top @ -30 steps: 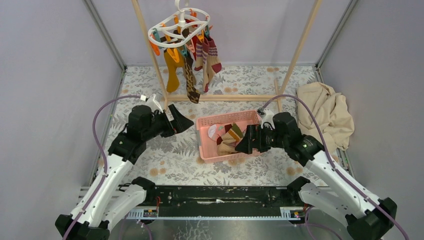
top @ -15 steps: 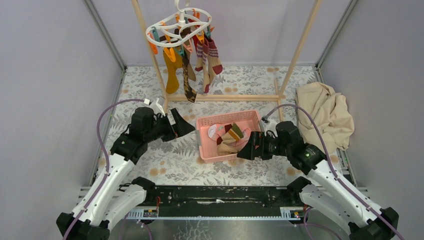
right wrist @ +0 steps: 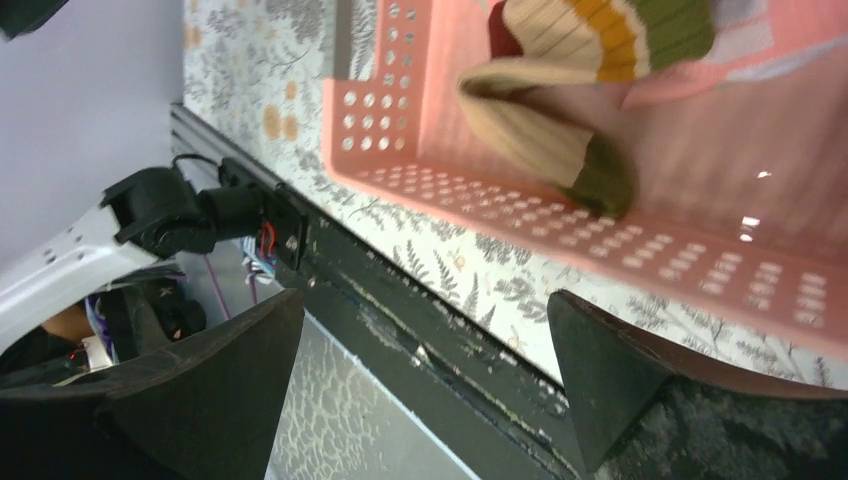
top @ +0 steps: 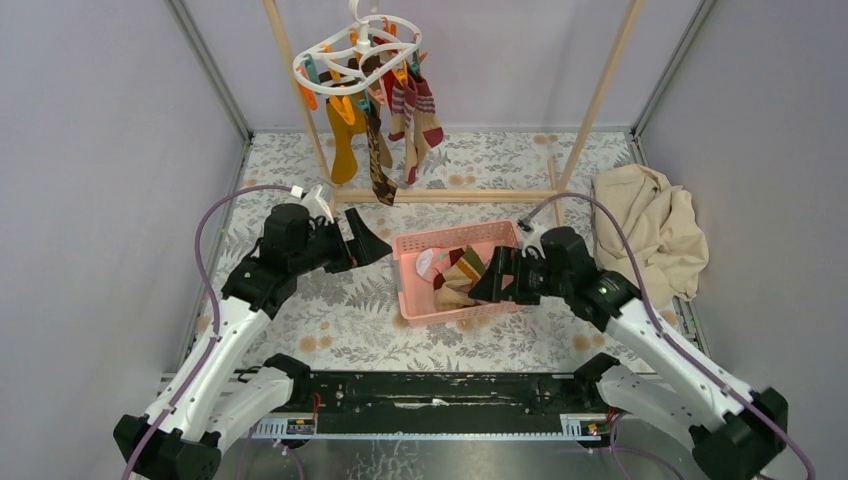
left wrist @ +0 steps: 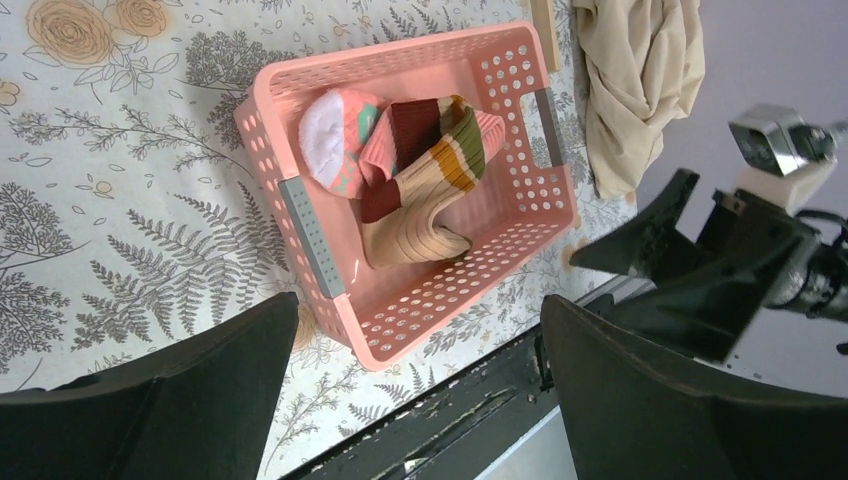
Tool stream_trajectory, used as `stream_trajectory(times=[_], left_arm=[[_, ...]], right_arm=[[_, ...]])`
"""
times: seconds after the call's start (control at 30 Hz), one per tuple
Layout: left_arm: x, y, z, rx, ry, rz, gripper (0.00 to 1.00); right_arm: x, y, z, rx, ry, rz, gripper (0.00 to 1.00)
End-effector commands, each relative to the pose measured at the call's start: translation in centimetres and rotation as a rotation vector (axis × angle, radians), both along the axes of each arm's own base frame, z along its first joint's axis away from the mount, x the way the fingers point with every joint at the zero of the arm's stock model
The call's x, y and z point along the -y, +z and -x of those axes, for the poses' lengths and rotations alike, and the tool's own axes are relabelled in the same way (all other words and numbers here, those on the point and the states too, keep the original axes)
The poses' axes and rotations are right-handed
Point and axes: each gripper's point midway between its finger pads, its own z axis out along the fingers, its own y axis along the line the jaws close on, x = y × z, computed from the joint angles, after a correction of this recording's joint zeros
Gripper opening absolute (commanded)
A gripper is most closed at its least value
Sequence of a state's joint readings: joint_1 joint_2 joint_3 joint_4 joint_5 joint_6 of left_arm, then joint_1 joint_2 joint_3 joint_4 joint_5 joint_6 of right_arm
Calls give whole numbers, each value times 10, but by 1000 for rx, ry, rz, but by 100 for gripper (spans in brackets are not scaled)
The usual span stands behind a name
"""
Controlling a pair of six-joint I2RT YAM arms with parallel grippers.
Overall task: Remove the socks clipped to the hanger
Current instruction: Remove the sock from the hanger.
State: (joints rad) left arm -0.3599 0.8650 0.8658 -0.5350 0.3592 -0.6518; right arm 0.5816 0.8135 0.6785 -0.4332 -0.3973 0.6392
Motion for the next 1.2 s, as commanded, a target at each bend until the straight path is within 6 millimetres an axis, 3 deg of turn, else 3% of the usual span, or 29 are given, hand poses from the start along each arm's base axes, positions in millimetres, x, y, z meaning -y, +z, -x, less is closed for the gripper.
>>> stream_trajectory(times=[0.0,0.1,0.23,0.33,0.6,0.83,1.17], left_arm=[[1,3,-4,80,-37,-30,99],[0,1,-4,92,-45,-46,99],[-1,-3,-5,100,-59,-70,99],[-3,-8,-7,97,-57,-88,99],[-1,-15,-6,78,-68,-86,99],[-4,-9,-3,80,-59,-96,99],[-14,-12,1,82,0,-104,99]], right_arm=[[-18,13,-49,89,-44,15,100],[-30,24,-83,166,-61,27,94],[-53,44,-128,279,-61,12,79],[-71,61,-163,391,-88,-44,75],[-120,77,-228,558,-71,-163,64],[-148,78,-254,603,-6,-206,70],[-162,89,-246,668,82,-271,68]])
